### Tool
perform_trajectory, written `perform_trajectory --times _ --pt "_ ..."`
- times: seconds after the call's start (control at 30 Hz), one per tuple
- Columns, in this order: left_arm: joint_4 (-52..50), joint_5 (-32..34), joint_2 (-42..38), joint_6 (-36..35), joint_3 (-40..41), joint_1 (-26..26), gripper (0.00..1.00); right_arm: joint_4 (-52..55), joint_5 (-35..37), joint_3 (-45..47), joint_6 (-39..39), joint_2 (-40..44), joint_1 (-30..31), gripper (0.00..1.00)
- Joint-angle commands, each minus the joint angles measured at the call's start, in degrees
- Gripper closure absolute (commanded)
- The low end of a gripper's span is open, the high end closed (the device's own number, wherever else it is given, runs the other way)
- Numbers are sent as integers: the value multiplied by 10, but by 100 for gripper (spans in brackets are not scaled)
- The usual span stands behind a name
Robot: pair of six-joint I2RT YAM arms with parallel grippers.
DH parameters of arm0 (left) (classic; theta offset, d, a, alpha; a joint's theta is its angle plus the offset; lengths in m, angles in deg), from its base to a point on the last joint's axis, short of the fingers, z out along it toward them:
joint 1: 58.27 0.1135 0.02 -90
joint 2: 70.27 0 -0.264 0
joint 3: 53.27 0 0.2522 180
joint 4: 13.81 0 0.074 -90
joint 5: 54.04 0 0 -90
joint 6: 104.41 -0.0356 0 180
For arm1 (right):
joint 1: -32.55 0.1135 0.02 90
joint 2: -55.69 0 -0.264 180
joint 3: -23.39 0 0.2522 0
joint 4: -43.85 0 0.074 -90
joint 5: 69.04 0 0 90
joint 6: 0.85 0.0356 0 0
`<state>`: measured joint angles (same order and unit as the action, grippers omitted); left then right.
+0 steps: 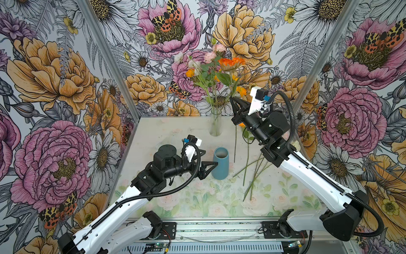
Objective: Arrange flowers in a vase
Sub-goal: Place the flower in the vase.
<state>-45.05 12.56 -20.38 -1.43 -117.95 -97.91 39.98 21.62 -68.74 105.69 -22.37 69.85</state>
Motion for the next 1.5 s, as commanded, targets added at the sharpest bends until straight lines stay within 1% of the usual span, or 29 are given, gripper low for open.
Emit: perform_trajectory --times 0.0,0.2,0.33,0.47,0.73,0.83,1.03,1.07,1.23,1.27,1.3,1.37,1.47 --pt "-6 14 -9 10 7 -5 2 -79 25 -51 -28 -27 13 100" --pt "-7 13 -5 0 9 -4 1 -88 37 -98 -44 -72 34 100" --pt "-9 12 -5 -5 8 -4 1 -115 46 -84 -39 -89 39 100" --pt "-14 14 -7 -12 7 -2 2 -108 41 -76 -46 -95 43 100" --pt "-19 4 -8 -13 16 3 1 -152 55 49 -72 -57 60 100" --pt "-15 2 -6 -14 23 1 1 -173 41 94 -69 -43 63 100" --pt "-7 17 3 -38 34 -5 1 -250 56 209 -66 -26 78 100" --pt "-7 20 4 -43 34 -5 1 -265 62 226 -66 -26 90 100" --pt "-5 33 22 -57 30 -6 1 -301 67 264 -63 -32 95 100" --pt "0 34 24 -57 31 -6 1 -309 67 268 -62 -34 95 97" --pt "4 34 26 -56 31 -6 1 -316 66 273 -61 -37 95 91" --pt "13 36 30 -54 31 -7 1 -319 66 273 -59 -39 96 86" --pt "19 36 30 -52 28 -8 1 -301 62 262 -59 -33 96 75"
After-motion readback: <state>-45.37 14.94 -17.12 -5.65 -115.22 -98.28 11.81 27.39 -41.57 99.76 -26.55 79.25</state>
